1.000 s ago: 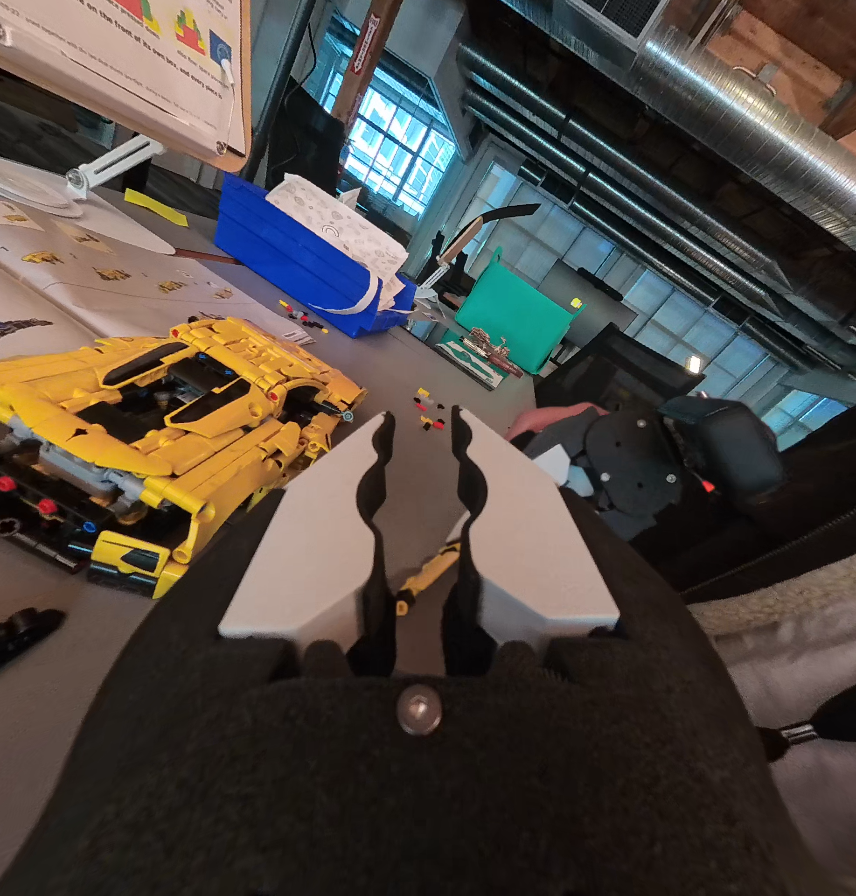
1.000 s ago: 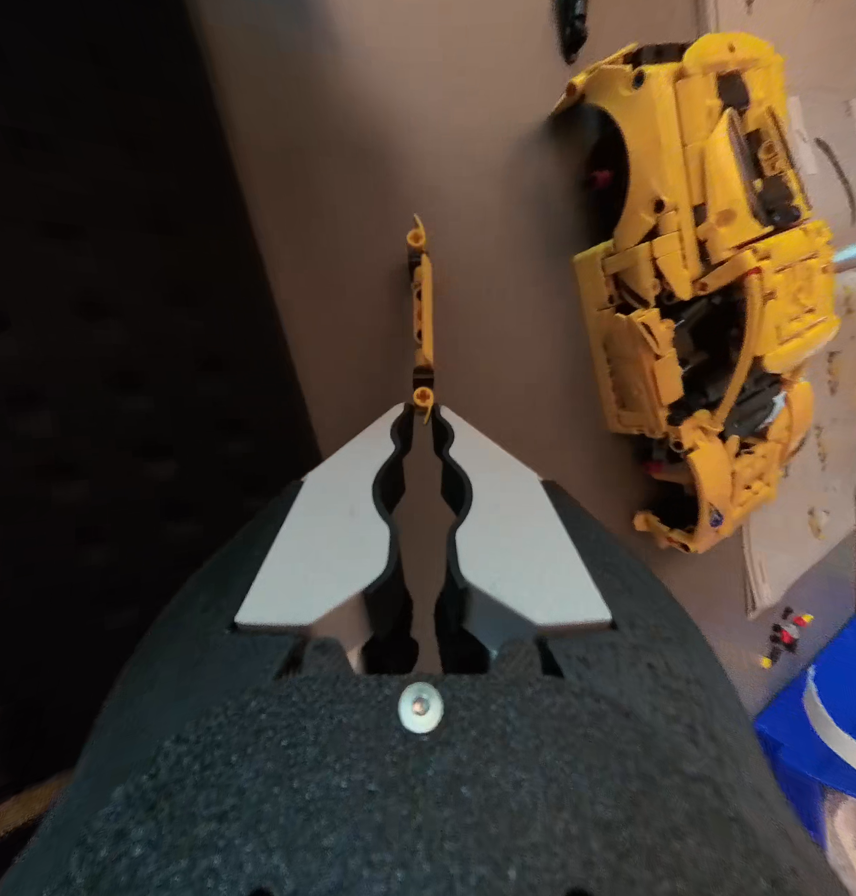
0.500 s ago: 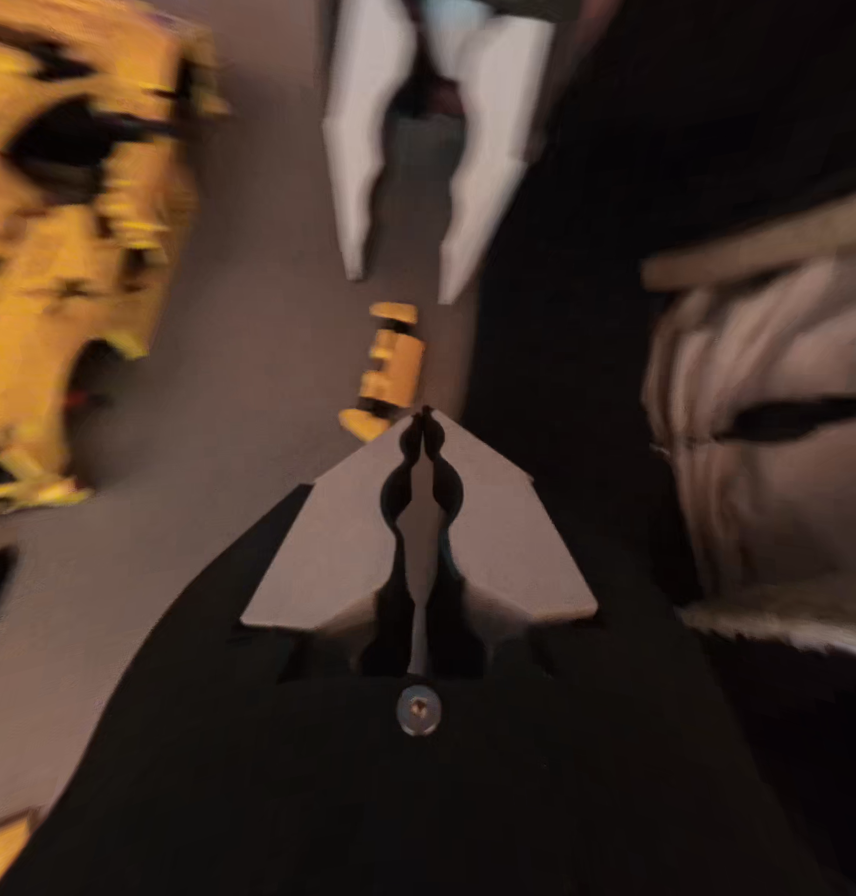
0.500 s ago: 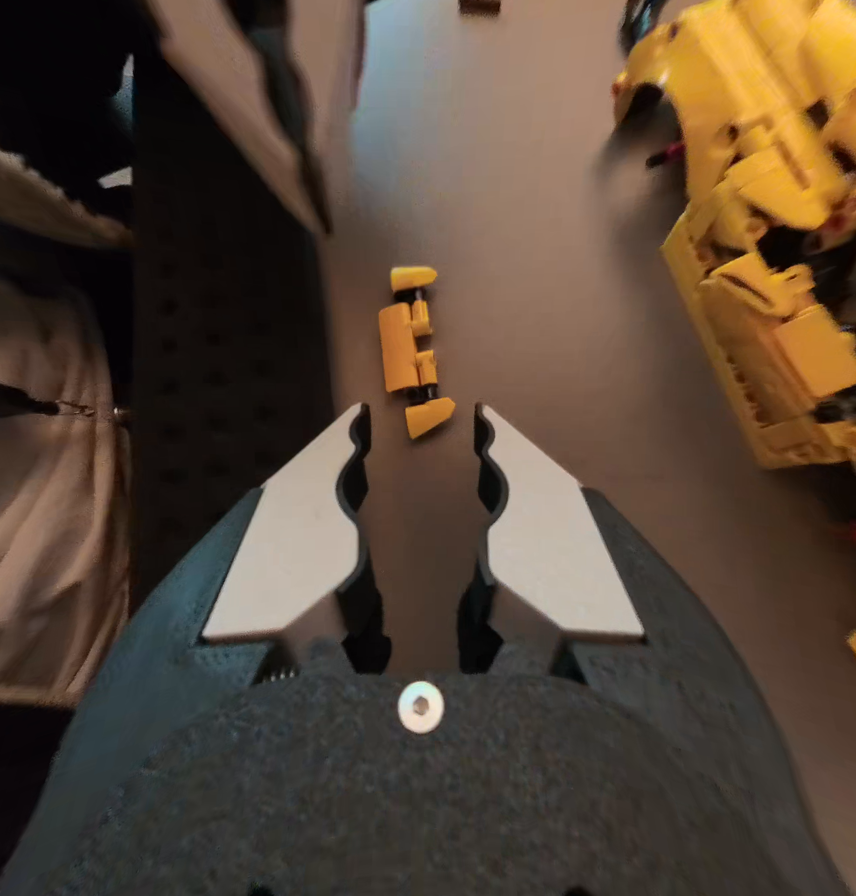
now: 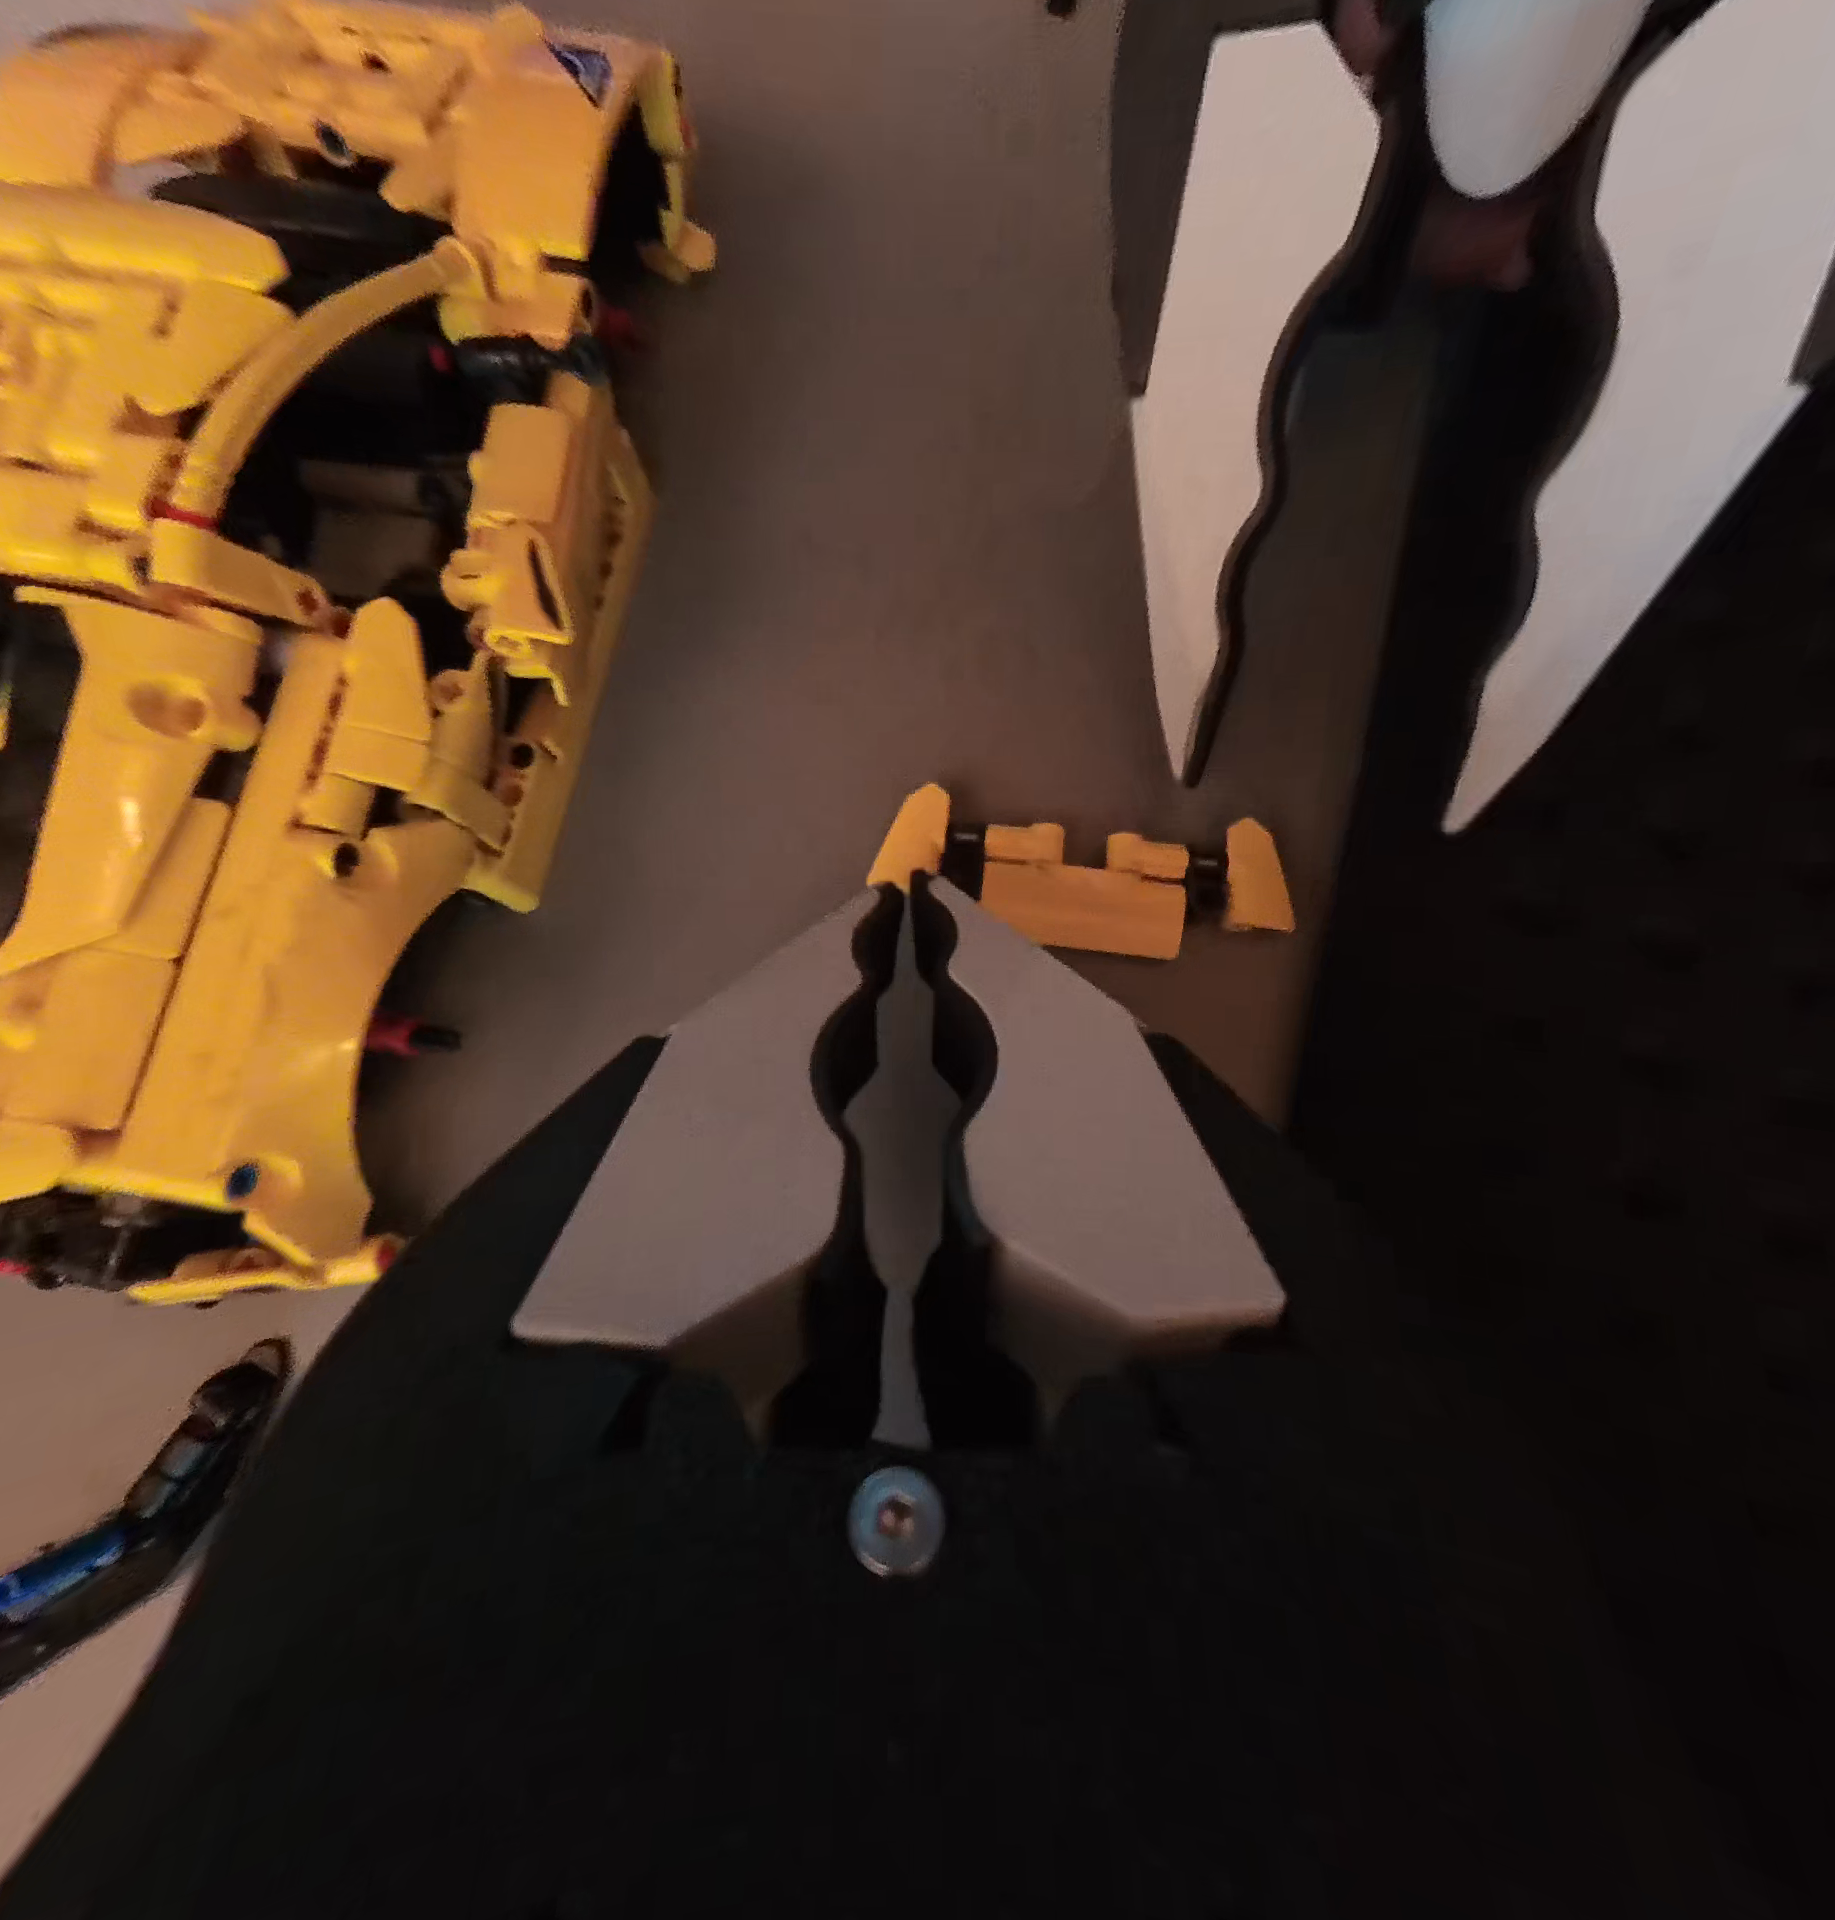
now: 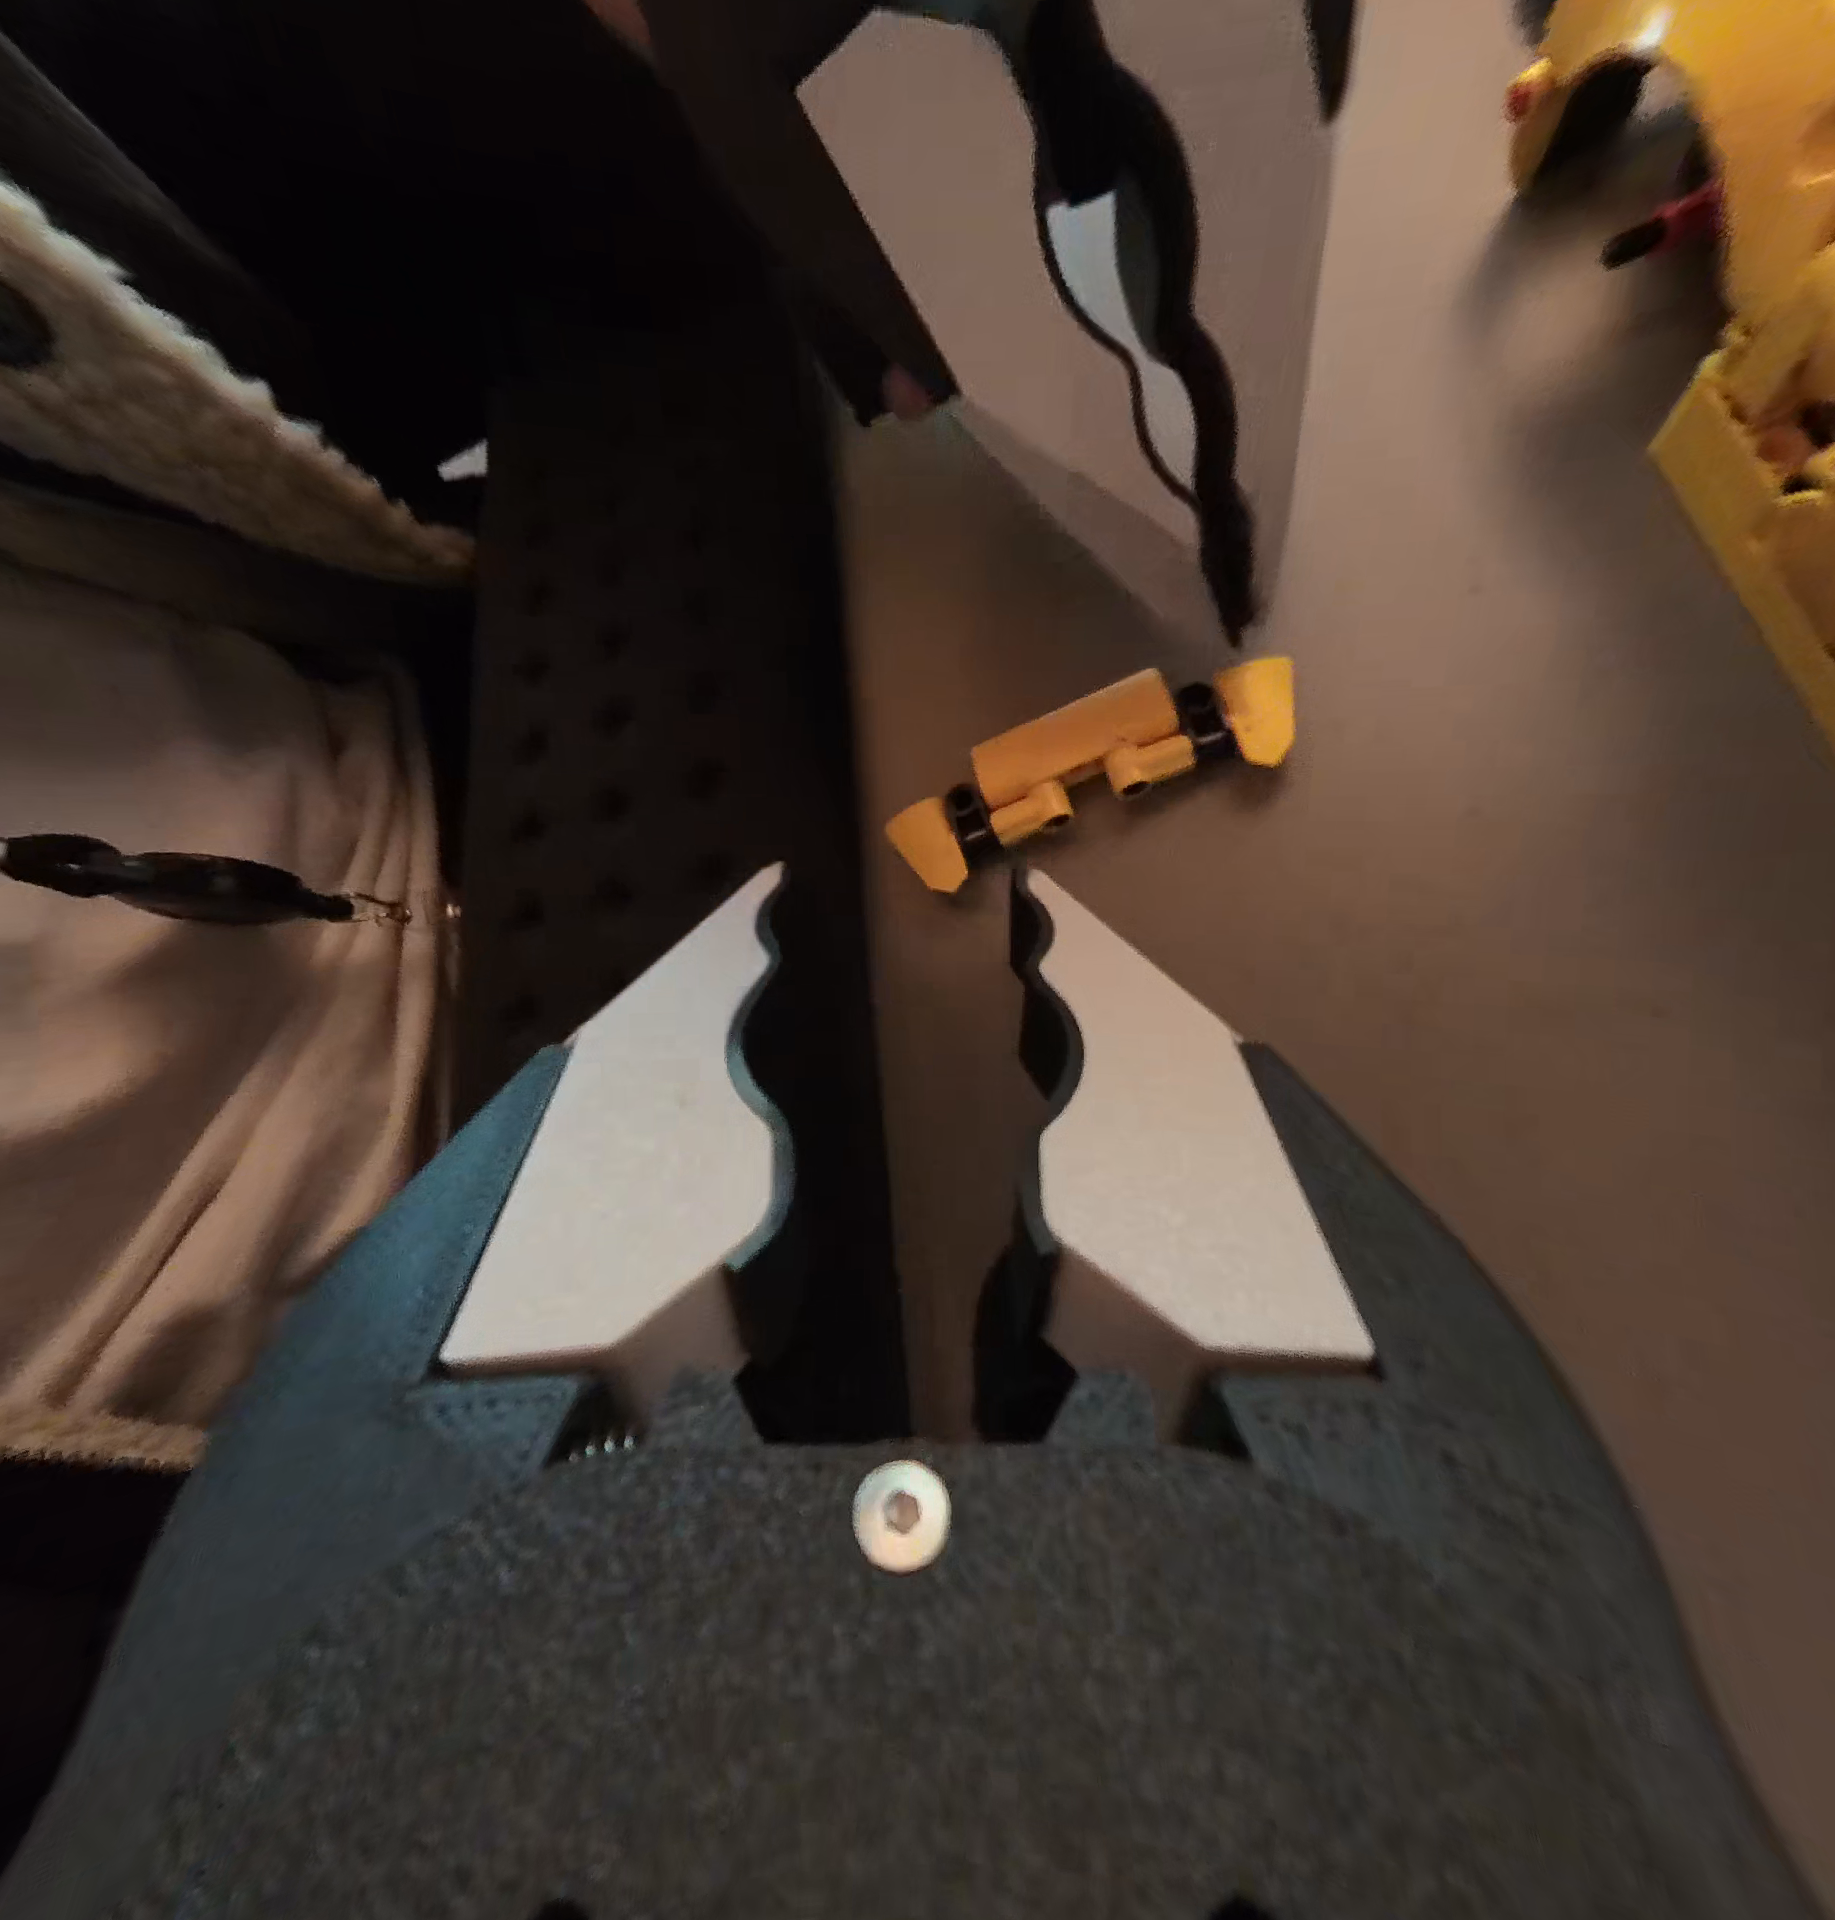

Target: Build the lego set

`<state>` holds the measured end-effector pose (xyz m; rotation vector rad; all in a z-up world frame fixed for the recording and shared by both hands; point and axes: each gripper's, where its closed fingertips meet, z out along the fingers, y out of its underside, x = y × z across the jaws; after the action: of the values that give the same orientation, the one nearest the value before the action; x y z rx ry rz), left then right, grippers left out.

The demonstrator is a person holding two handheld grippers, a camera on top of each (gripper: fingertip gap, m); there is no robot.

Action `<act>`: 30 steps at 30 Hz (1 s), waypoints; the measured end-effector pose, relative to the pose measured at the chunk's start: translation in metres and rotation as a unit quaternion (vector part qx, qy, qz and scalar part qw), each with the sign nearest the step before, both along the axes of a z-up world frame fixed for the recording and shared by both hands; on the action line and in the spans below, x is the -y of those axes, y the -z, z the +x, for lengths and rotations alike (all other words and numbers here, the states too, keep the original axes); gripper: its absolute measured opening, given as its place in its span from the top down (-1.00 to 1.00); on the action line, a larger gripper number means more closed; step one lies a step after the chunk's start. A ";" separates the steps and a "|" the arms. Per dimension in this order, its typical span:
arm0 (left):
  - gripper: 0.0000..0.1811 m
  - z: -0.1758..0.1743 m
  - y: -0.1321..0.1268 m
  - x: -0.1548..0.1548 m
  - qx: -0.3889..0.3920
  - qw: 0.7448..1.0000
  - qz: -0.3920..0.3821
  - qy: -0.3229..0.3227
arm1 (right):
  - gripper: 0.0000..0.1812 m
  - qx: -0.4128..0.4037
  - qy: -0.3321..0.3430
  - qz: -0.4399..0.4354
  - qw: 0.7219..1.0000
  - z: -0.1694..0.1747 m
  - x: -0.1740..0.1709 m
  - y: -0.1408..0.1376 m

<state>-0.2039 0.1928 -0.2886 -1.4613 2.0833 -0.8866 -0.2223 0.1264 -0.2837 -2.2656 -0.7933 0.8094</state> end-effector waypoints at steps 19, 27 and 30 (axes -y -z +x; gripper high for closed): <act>0.95 0.010 -0.042 -0.039 0.145 0.982 -0.065 -0.100 | 0.62 0.015 0.172 0.164 0.971 0.078 -0.058 -0.037; 0.92 -0.001 -0.086 -0.096 0.259 0.928 -0.157 -0.216 | 0.49 0.121 0.461 0.327 0.816 0.229 -0.065 -0.083; 0.92 -0.006 -0.092 -0.109 0.278 0.916 -0.166 -0.236 | 0.60 0.187 0.538 0.342 0.748 0.274 -0.042 -0.082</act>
<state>-0.2102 0.3017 -0.1971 -1.5427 1.1397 -1.2999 0.0518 0.1683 -0.2019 -1.7295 0.1733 -0.4467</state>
